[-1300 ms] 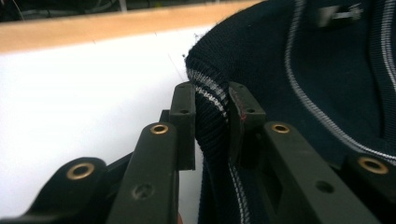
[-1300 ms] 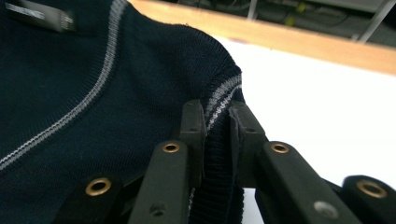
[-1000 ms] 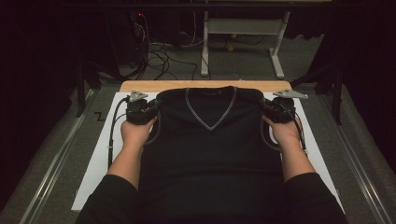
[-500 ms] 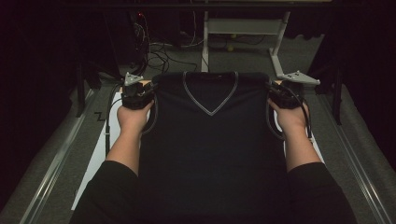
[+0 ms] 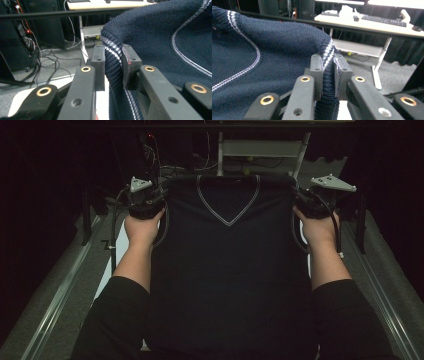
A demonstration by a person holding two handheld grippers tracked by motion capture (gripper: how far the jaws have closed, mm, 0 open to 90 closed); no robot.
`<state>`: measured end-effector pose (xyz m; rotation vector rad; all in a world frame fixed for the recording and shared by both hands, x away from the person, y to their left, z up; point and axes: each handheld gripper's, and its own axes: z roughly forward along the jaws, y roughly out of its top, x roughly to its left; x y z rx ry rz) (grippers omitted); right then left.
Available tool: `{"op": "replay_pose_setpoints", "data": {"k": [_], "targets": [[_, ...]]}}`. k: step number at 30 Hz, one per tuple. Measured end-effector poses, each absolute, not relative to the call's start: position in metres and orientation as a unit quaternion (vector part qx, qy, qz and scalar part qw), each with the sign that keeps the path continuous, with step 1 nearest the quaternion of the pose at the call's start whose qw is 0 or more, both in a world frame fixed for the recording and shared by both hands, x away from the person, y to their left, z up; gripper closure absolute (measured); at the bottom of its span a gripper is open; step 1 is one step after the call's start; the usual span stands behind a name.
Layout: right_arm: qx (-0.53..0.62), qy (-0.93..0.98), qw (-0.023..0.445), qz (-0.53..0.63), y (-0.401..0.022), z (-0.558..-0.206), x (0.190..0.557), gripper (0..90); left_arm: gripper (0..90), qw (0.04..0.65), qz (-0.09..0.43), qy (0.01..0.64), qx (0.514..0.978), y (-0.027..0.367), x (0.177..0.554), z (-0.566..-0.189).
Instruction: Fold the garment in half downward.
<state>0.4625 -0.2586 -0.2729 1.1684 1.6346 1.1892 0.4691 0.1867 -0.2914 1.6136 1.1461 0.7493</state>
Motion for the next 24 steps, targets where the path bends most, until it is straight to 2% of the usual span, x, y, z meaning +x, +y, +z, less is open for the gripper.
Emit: {"op": "replay_pose_setpoints", "data": {"k": [5, 9, 17, 24], "targets": [[0.458, 0.629, 0.404, 0.482, -0.257, -0.259, 0.463, 80.7, 72.1, 0.495, 0.320, 0.467, 0.659, 0.185, 0.470, -0.273], [0.455, 0.633, 0.397, 0.484, -0.258, -0.257, 0.463, 80.7, 72.1, 0.487, 0.315, 0.470, 0.666, 0.185, 0.470, -0.281], [0.461, 0.655, 0.375, 0.467, -0.258, -0.291, 0.459, 80.7, 71.9, 0.485, 0.279, 0.476, 0.679, 0.184, 0.459, -0.319], [0.454, 0.660, 0.360, 0.478, -0.260, -0.321, 0.431, 80.6, 71.9, 0.486, 0.259, 0.465, 0.693, 0.186, 0.434, -0.340]]}}
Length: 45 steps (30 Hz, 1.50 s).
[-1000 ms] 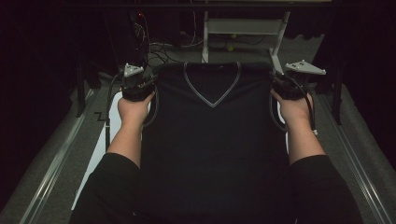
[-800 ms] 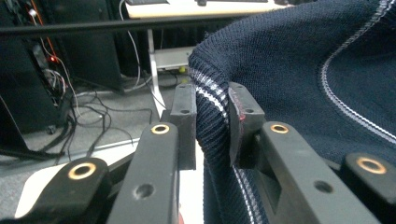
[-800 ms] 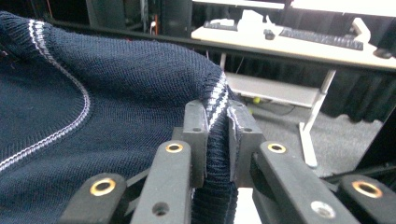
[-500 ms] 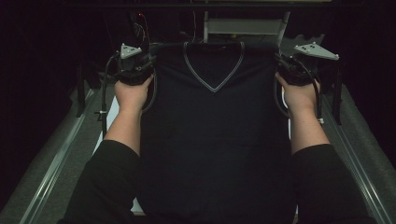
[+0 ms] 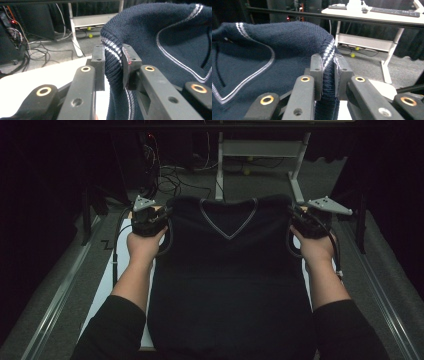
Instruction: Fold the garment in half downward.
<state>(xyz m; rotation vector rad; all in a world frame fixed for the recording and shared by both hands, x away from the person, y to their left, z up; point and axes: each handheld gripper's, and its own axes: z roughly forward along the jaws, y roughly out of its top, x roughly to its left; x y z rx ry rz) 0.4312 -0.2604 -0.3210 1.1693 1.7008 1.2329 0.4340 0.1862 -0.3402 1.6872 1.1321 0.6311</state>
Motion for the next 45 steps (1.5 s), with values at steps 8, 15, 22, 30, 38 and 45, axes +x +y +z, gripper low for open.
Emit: {"op": "replay_pose_setpoints", "data": {"k": [8, 15, 22, 30, 38, 45], "targets": [[0.427, 0.684, 0.366, 0.466, -0.263, -0.353, 0.385, 80.6, 71.9, 0.487, 0.244, 0.445, 0.711, 0.189, 0.389, -0.372], [0.408, 0.700, 0.361, 0.463, -0.269, -0.382, 0.342, 80.6, 71.7, 0.490, 0.224, 0.433, 0.723, 0.192, 0.345, -0.401], [0.405, 0.703, 0.342, 0.474, -0.272, -0.409, 0.302, 80.6, 71.7, 0.486, 0.204, 0.432, 0.732, 0.196, 0.311, -0.428], [0.404, 0.706, 0.335, 0.475, -0.281, -0.422, 0.268, 80.5, 71.5, 0.490, 0.191, 0.414, 0.743, 0.198, 0.274, -0.433], [0.404, 0.717, 0.321, 0.469, -0.285, -0.435, 0.242, 80.4, 71.1, 0.479, 0.169, 0.412, 0.757, 0.202, 0.254, -0.444], [0.424, 0.736, 0.290, 0.441, -0.288, -0.449, 0.243, 79.8, 70.6, 0.445, 0.127, 0.426, 0.778, 0.201, 0.257, -0.459]]}}
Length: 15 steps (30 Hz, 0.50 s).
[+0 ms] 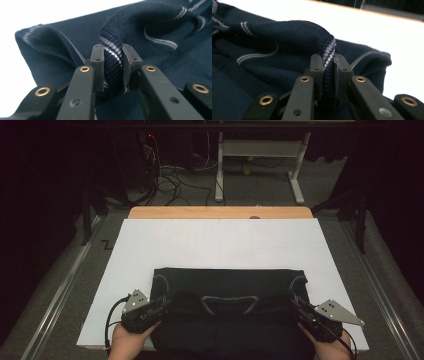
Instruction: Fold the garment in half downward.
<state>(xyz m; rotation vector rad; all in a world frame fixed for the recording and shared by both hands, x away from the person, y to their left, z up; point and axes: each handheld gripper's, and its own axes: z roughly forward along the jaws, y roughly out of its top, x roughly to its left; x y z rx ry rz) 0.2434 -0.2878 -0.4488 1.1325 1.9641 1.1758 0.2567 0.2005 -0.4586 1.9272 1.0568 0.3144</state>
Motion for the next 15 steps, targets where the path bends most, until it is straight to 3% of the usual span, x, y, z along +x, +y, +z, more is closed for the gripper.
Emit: {"op": "replay_pose_setpoints", "data": {"k": [15], "targets": [[0.448, 0.764, 0.248, 0.392, -0.290, -0.465, 0.253, 77.3, 63.1, 0.410, 0.111, 0.446, 0.788, 0.202, 0.262, -0.472]]}}
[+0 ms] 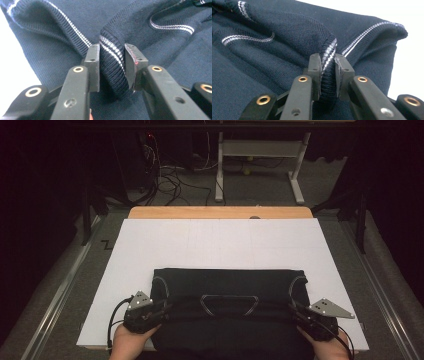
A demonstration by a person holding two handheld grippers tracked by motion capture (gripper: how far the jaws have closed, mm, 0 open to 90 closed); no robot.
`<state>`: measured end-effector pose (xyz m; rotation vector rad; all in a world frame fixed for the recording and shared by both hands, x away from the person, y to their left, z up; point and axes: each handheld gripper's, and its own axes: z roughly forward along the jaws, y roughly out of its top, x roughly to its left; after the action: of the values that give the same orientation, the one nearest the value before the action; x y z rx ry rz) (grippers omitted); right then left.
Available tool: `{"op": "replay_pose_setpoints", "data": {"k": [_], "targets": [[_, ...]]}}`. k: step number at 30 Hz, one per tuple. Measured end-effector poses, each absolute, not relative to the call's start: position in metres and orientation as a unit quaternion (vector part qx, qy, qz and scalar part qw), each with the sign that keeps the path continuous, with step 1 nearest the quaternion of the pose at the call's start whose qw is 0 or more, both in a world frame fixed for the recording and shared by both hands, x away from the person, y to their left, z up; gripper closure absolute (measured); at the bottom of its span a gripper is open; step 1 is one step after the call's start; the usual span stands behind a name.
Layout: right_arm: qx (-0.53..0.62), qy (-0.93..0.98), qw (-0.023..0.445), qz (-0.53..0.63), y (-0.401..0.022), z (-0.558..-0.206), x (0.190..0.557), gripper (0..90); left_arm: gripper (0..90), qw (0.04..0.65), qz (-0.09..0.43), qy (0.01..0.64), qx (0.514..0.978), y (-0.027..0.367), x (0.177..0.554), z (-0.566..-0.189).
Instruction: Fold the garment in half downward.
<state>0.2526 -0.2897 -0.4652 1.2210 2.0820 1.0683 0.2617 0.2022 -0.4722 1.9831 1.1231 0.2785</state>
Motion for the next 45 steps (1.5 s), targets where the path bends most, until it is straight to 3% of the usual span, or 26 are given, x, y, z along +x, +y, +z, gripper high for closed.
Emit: {"op": "replay_pose_setpoints", "data": {"k": [5, 13, 19, 31, 35, 39, 42, 45], "targets": [[0.454, 0.763, 0.242, 0.392, -0.291, -0.467, 0.254, 72.5, 55.8, 0.408, 0.114, 0.454, 0.784, 0.204, 0.263, -0.472], [0.463, 0.750, 0.243, 0.405, -0.294, -0.465, 0.254, 57.3, 50.4, 0.412, 0.113, 0.464, 0.776, 0.206, 0.264, -0.473], [0.467, 0.743, 0.246, 0.411, -0.296, -0.464, 0.254, 54.8, 49.1, 0.417, 0.118, 0.466, 0.772, 0.206, 0.265, -0.472], [0.478, 0.720, 0.264, 0.428, -0.304, -0.455, 0.254, 48.5, 31.7, 0.443, 0.148, 0.475, 0.746, 0.215, 0.268, -0.459], [0.483, 0.715, 0.270, 0.428, -0.306, -0.453, 0.259, 45.0, 27.6, 0.431, 0.158, 0.497, 0.736, 0.224, 0.281, -0.459], [0.491, 0.711, 0.276, 0.421, -0.307, -0.449, 0.272, 39.0, 24.3, 0.443, 0.125, 0.526, 0.715, 0.231, 0.298, -0.459], [0.506, 0.702, 0.285, 0.413, -0.312, -0.445, 0.285, 35.3, 23.6, 0.421, 0.143, 0.523, 0.727, 0.226, 0.312, -0.453], [0.524, 0.696, 0.272, 0.409, -0.315, -0.441, 0.307, 30.2, 19.4, 0.412, 0.120, 0.542, 0.723, 0.224, 0.333, -0.453]]}}
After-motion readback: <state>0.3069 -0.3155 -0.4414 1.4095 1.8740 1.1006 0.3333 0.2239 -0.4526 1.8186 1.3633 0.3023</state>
